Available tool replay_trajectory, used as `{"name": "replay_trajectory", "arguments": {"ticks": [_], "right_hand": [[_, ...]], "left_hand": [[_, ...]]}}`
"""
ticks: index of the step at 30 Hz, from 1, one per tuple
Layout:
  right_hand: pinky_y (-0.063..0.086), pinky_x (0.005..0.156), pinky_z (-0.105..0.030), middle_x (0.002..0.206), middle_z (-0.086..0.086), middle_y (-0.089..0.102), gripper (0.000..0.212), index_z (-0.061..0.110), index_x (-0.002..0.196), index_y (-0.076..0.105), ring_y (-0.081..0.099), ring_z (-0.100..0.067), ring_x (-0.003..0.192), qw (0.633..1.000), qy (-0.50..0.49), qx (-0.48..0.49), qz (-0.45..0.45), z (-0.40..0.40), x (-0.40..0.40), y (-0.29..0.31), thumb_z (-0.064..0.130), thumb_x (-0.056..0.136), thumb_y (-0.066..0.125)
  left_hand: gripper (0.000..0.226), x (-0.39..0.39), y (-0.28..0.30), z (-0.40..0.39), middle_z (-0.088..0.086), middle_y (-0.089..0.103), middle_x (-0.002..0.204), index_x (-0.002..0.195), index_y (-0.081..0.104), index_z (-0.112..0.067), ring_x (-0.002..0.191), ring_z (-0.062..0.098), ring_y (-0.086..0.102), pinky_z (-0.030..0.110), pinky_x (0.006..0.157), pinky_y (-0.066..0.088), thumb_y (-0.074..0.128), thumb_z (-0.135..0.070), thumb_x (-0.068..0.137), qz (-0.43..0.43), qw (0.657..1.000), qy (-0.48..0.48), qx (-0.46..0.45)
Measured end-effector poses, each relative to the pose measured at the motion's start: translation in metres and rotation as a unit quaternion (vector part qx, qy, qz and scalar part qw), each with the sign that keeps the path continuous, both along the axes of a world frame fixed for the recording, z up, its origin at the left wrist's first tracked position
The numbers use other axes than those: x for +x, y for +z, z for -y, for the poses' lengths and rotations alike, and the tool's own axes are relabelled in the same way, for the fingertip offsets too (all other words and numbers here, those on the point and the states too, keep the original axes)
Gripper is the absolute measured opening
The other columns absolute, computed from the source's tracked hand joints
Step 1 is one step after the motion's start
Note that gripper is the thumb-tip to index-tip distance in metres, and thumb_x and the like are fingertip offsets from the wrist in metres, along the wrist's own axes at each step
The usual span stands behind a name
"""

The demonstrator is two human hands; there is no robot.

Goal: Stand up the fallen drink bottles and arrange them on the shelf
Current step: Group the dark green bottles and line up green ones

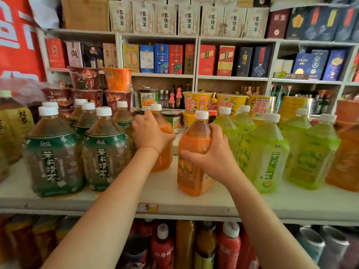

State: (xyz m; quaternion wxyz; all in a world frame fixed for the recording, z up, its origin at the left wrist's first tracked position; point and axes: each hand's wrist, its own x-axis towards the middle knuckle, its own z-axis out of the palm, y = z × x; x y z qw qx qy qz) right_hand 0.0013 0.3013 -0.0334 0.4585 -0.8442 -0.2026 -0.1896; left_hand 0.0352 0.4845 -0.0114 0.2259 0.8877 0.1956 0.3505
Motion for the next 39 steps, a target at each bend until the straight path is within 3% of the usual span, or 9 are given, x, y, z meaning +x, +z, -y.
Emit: {"name": "replay_trajectory", "arguments": {"ticks": [4, 8, 14, 19, 25, 29, 33, 36, 39], "right_hand": [[0.053, 0.094, -0.042, 0.130, 0.000, 0.036, 0.102, 0.035, 0.148, 0.021, 0.049, -0.019, 0.110, 1.000, 0.009, 0.029, -0.005, -0.001, -0.002, -0.002, 0.045, 0.070, 0.086], [0.053, 0.093, -0.038, 0.136, -0.003, 0.040, 0.100, 0.042, 0.146, 0.021, 0.052, -0.018, 0.112, 0.996, 0.021, 0.082, 0.005, -0.007, -0.005, -0.016, 0.043, 0.071, 0.087], [0.048, 0.091, -0.024, 0.135, 0.001, 0.043, 0.097, 0.045, 0.144, 0.027, 0.050, -0.010, 0.113, 0.987, 0.024, 0.152, 0.044, -0.014, -0.007, -0.025, 0.040, 0.070, 0.089], [0.054, 0.096, -0.049, 0.134, 0.004, 0.046, 0.095, 0.054, 0.138, 0.031, 0.055, -0.017, 0.119, 0.972, 0.058, 0.219, 0.060, 0.000, -0.022, -0.006, 0.049, 0.062, 0.087], [0.058, 0.088, -0.047, 0.130, 0.006, 0.056, 0.092, 0.055, 0.134, 0.035, 0.063, -0.021, 0.113, 0.963, 0.107, 0.235, 0.072, 0.075, -0.047, 0.031, 0.051, 0.059, 0.088], [0.059, 0.086, -0.046, 0.128, 0.008, 0.058, 0.088, 0.056, 0.132, 0.038, 0.065, -0.019, 0.111, 0.964, 0.096, 0.239, 0.063, 0.152, -0.049, 0.034, 0.049, 0.059, 0.087], [0.059, 0.085, -0.048, 0.127, 0.007, 0.059, 0.089, 0.056, 0.131, 0.039, 0.065, -0.021, 0.111, 0.969, 0.069, 0.231, 0.059, 0.237, -0.040, 0.031, 0.051, 0.057, 0.088], [0.057, 0.088, -0.049, 0.129, 0.005, 0.056, 0.091, 0.058, 0.132, 0.036, 0.062, -0.022, 0.114, 0.973, 0.031, 0.218, 0.069, 0.293, -0.029, 0.025, 0.055, 0.056, 0.086], [0.052, 0.088, -0.036, 0.130, 0.005, 0.050, 0.091, 0.056, 0.135, 0.034, 0.056, -0.008, 0.112, 0.977, -0.010, 0.193, 0.093, 0.340, -0.017, 0.017, 0.052, 0.062, 0.087]], "left_hand": [[0.090, -0.017, -0.004, -0.004, 0.017, 0.038, 0.139, 0.136, 0.045, -0.016, 0.132, 0.036, 0.033, 0.041, 0.102, 0.041, 0.082, -0.063, 0.068, 0.037, 0.998, -0.041, -0.035], [0.083, -0.028, -0.021, 0.007, 0.012, 0.046, 0.133, 0.143, 0.038, -0.031, 0.125, 0.033, 0.046, 0.045, 0.103, 0.044, 0.081, -0.052, 0.076, 0.068, 0.981, -0.163, -0.077], [0.077, -0.033, -0.026, 0.008, 0.007, 0.053, 0.130, 0.140, 0.045, -0.030, 0.120, 0.027, 0.053, 0.036, 0.094, 0.046, 0.083, -0.047, 0.075, 0.149, 0.968, -0.173, -0.106], [0.074, -0.065, -0.027, 0.022, -0.005, 0.056, 0.131, 0.137, 0.048, -0.033, 0.115, 0.014, 0.053, 0.033, 0.091, 0.047, 0.084, -0.049, 0.074, 0.239, 0.950, -0.160, -0.123], [0.070, -0.112, 0.014, 0.085, -0.023, 0.050, 0.124, 0.129, 0.041, -0.052, 0.117, 0.008, 0.053, 0.033, 0.094, 0.050, 0.078, -0.057, 0.070, 0.318, 0.912, -0.226, -0.131], [0.070, -0.115, 0.024, 0.153, -0.017, 0.060, 0.126, 0.128, 0.048, -0.049, 0.114, 0.008, 0.060, 0.041, 0.093, 0.055, 0.082, -0.056, 0.067, 0.299, 0.901, -0.272, -0.154], [0.059, -0.102, 0.014, 0.236, -0.025, 0.061, 0.115, 0.115, 0.049, -0.056, 0.105, -0.004, 0.061, 0.023, 0.085, 0.053, 0.087, -0.045, 0.071, 0.281, 0.897, -0.298, -0.169], [0.065, -0.091, 0.005, 0.295, -0.022, 0.060, 0.119, 0.124, 0.050, -0.048, 0.110, 0.001, 0.060, 0.023, 0.086, 0.051, 0.087, -0.049, 0.070, 0.282, 0.899, -0.297, -0.154], [0.070, -0.076, -0.003, 0.344, -0.023, 0.059, 0.121, 0.127, 0.050, -0.044, 0.111, -0.001, 0.059, 0.021, 0.088, 0.050, 0.087, -0.051, 0.067, 0.284, 0.901, -0.289, -0.155]]}}
